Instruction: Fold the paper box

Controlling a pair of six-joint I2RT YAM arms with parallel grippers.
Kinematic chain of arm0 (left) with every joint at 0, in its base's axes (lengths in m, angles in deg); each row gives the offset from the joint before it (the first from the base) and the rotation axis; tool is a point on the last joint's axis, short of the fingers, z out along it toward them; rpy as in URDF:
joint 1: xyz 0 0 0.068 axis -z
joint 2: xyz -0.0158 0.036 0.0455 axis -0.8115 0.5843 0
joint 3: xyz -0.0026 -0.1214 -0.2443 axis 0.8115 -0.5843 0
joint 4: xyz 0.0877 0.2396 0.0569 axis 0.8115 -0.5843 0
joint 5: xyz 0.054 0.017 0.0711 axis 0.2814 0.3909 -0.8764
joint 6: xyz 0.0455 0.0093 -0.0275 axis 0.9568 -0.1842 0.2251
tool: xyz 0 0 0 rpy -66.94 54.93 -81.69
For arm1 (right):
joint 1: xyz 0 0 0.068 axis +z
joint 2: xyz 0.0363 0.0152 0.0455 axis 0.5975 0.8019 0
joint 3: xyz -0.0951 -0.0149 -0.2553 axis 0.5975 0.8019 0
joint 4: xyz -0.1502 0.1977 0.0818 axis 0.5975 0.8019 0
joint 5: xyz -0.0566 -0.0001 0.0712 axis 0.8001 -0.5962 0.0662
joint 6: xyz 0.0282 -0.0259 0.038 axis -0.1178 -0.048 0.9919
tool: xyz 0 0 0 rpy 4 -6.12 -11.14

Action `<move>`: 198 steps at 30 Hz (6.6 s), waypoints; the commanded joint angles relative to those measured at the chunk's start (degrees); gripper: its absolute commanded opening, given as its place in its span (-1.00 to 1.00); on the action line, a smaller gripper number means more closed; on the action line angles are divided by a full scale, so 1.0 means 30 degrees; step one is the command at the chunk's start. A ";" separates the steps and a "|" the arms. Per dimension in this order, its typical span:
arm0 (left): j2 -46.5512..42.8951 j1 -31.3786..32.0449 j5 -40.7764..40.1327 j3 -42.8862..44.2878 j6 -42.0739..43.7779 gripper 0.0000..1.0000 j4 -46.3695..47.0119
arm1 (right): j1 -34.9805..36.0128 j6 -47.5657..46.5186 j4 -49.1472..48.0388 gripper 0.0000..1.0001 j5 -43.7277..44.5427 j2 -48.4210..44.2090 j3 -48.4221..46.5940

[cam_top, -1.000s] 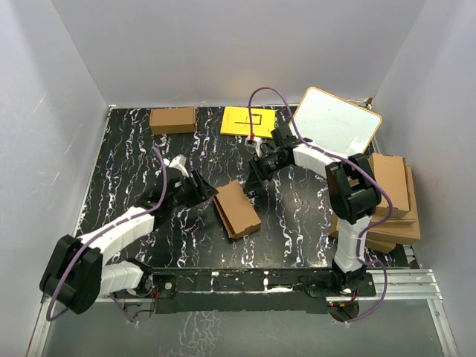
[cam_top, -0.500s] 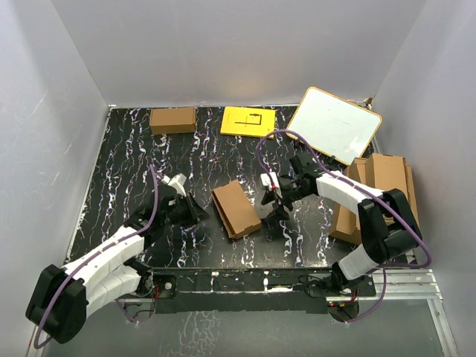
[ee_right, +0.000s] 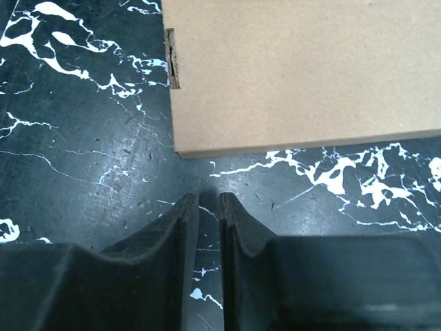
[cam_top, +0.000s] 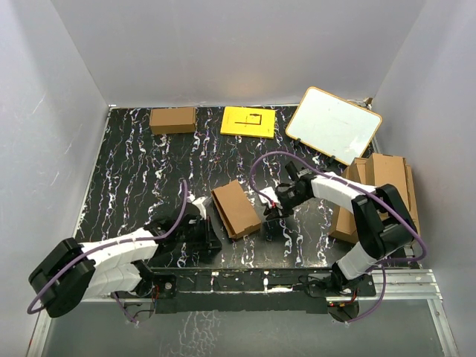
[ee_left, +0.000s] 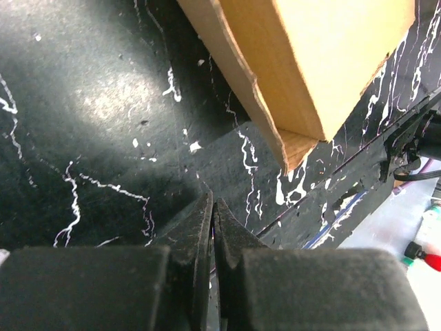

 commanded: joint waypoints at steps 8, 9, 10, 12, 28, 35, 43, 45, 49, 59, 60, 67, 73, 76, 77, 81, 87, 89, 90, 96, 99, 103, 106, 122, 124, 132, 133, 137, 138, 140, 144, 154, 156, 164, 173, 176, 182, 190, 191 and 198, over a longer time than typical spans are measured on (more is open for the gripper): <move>0.2206 0.1379 -0.1181 0.0251 0.1084 -1.00 0.3924 | 0.1679 -0.0585 -0.0817 -0.70 0.0521 0.0313 0.0170; 0.2288 0.1426 -0.1228 0.0280 0.1045 -1.00 0.4020 | 0.1782 -0.0583 -0.0775 -0.73 0.0524 0.0308 0.0166; 0.2328 0.1505 -0.1277 0.0298 0.0996 -1.00 0.4156 | 0.1872 -0.0583 -0.0744 -0.75 0.0506 0.0209 0.0181; 0.2326 0.1596 -0.1362 0.0349 0.0850 -1.00 0.4474 | 0.2128 -0.0583 -0.0740 -0.80 0.0418 0.0097 0.0249; 0.3938 0.1838 -0.1416 0.3474 -0.0381 -1.00 0.2324 | 0.3026 -0.0290 -0.0623 -0.85 -0.0079 0.0166 0.0152; 0.5150 0.1989 -0.3601 0.5453 -0.2174 -1.00 -0.1733 | 0.3272 0.0704 -0.1024 -0.84 -0.0178 0.0157 0.0049; 0.6767 0.2313 -0.5393 0.8308 -0.3004 -1.00 -0.5398 | 0.3748 0.1505 -0.1357 -0.84 0.0055 0.0411 -0.0066; 0.6907 0.2380 -0.5514 0.8632 -0.2908 -1.00 -0.5483 | 0.3750 0.1742 -0.1456 -0.84 0.0056 0.0392 -0.0094; 0.7497 0.2485 -0.5288 0.9180 -0.2571 -1.00 -0.5657 | 0.3738 0.2678 -0.1749 -0.84 0.0054 0.0356 -0.0260; 0.5401 0.2487 -0.6018 0.7670 -0.1171 -0.85 -0.7167 | 0.2921 0.3432 -0.1901 -0.82 0.1362 0.0120 -0.0545; 0.4764 0.2505 -0.6095 0.7440 -0.1116 -0.81 -0.7397 | 0.2879 0.3416 -0.1881 -0.82 0.1347 0.0119 -0.0535; 0.3224 0.2444 -0.6646 0.6512 -0.1313 -0.80 -0.8293 | 0.2848 0.3397 -0.1955 -0.82 0.0989 0.0305 -0.0401; 0.3570 0.2430 -0.6222 0.6559 -0.2065 -1.00 -0.6970 | 0.2873 0.3725 -0.2075 -0.83 0.0791 0.0312 -0.0354; 0.4256 0.2443 -0.6165 0.7298 -0.2129 -1.00 -0.6852 | 0.3034 0.4053 -0.2256 -0.84 0.0822 0.0309 -0.0341; 0.4489 0.2430 -0.6073 0.7482 -0.2129 -1.00 -0.6662 | 0.3105 0.4183 -0.2339 -0.84 0.0832 0.0315 -0.0344; 0.5433 0.2444 -0.5440 0.8269 -0.2162 -1.00 -0.5695 | 0.3639 0.4715 -0.2648 -0.85 0.0990 0.0313 -0.0361; 0.6895 0.2502 -0.4529 0.9305 -0.2243 -1.00 -0.4679 | 0.4286 0.5488 -0.3167 -0.85 0.0911 0.0228 -0.0361; 0.7099 0.2525 -0.4377 0.9490 -0.2245 -1.00 -0.4586 | 0.4385 0.5703 -0.3264 -0.85 0.0946 0.0194 -0.0403; 0.7157 0.2543 -0.4396 0.9547 -0.2246 -1.00 -0.4588 | 0.4402 0.5828 -0.3315 -0.85 0.0950 0.0191 -0.0418; 0.7074 0.2531 -0.4451 0.9247 -0.2657 -1.00 -0.4032 | 0.4404 0.6157 -0.3387 -0.85 0.0067 0.0014 -0.0428; 0.6830 0.2538 -0.4475 0.8989 -0.2801 -1.00 -0.4147 | 0.4390 0.6141 -0.3253 -0.84 0.0174 0.0040 -0.0525; 0.5694 0.2474 -0.5126 0.8249 -0.2717 -1.00 -0.5338 | 0.3788 0.5628 -0.2540 -0.83 0.1136 0.0056 -0.0902; 0.4028 0.2300 -0.5865 0.7127 -0.2701 -1.00 -0.6087 | 0.2921 0.4709 -0.2035 -0.83 0.0923 -0.0252 -0.0848; 0.2955 0.1628 -0.4451 0.6182 -0.2849 -1.00 -0.4442 | 0.3011 0.5167 -0.2269 -0.84 0.0370 -0.0539 -0.0539; 0.3289 0.1629 -0.4036 0.6485 -0.2831 -1.00 -0.4173 | 0.3295 0.5558 -0.2288 -0.85 0.0252 -0.0581 -0.0634; 0.3764 0.1635 -0.3370 0.6835 -0.3086 -1.00 -0.3187 | 0.4647 0.6861 -0.2917 -0.84 0.0521 -0.0592 -0.0831; 0.3860 0.1659 -0.3248 0.6864 -0.3106 -1.00 -0.3003 | 0.4742 0.7027 -0.3019 -0.84 0.0637 -0.0581 -0.0856; 0.4324 0.1660 -0.3031 0.6890 -0.3234 -1.00 -0.2675 | 0.4817 0.7504 -0.3054 -0.85 0.0322 -0.0665 -0.0979; 0.4439 0.1662 -0.3026 0.6881 -0.3289 -1.00 -0.2617 | 0.4797 0.7584 -0.3032 -0.84 0.0144 -0.0726 -0.1025; 0.4649 0.1652 -0.2973 0.6947 -0.3372 -1.00 -0.2420 | 0.4814 0.7642 -0.3034 -0.85 -0.0074 -0.0817 -0.1024; 0.4768 0.1636 -0.3284 0.7079 -0.3222 -1.00 -0.3158 | 0.4756 0.7546 -0.2739 -0.84 0.0357 -0.0657 -0.1157; 0.1327 0.0167 -0.4740 0.4878 -0.1789 -0.97 -0.5393 | 0.1016 0.6098 -0.1644 -0.76 0.1050 -0.1784 -0.1380; 0.0798 -0.0679 -0.4538 0.4665 -0.1037 -0.96 -0.5400 | 0.0473 0.6454 -0.2216 -0.71 0.1121 -0.2007 -0.1226; 0.2078 -0.4567 -0.3384 0.5830 0.2859 -0.94 -0.5146 | 0.0292 0.6155 -0.3013 -0.44 0.2210 -0.0488 -0.2993; 0.6309 -0.6649 -0.2627 0.8105 0.4630 -0.98 -0.2961 | 0.0871 0.3418 -0.0872 -0.55 0.2977 0.5289 -0.8544; 0.7585 -0.6895 -0.2186 0.8811 0.4859 -0.99 -0.2477 | 0.1206 0.3421 -0.0645 -0.59 0.3274 0.6699 -1.0076; 0.9649 -0.7126 -0.1100 0.9956 0.4984 -1.00 -0.1769 | 0.1892 0.3443 -0.0509 -0.62 0.3570 0.8231 -1.1844; 1.1496 -0.7099 0.0715 1.1703 0.4809 -1.00 -0.1243 | 0.3606 0.3488 -0.0131 -0.65 0.3972 0.9351 -1.3277; 1.1590 -0.7079 0.0939 1.1779 0.4725 -1.00 -0.1108 | 0.3814 0.3530 -0.0140 -0.65 0.3933 0.9425 -1.3380; 1.1743 -0.6638 0.1566 1.2002 0.4521 -1.00 -0.1086 | 0.4406 0.4062 -0.0430 -0.65 0.3658 0.9349 -1.3666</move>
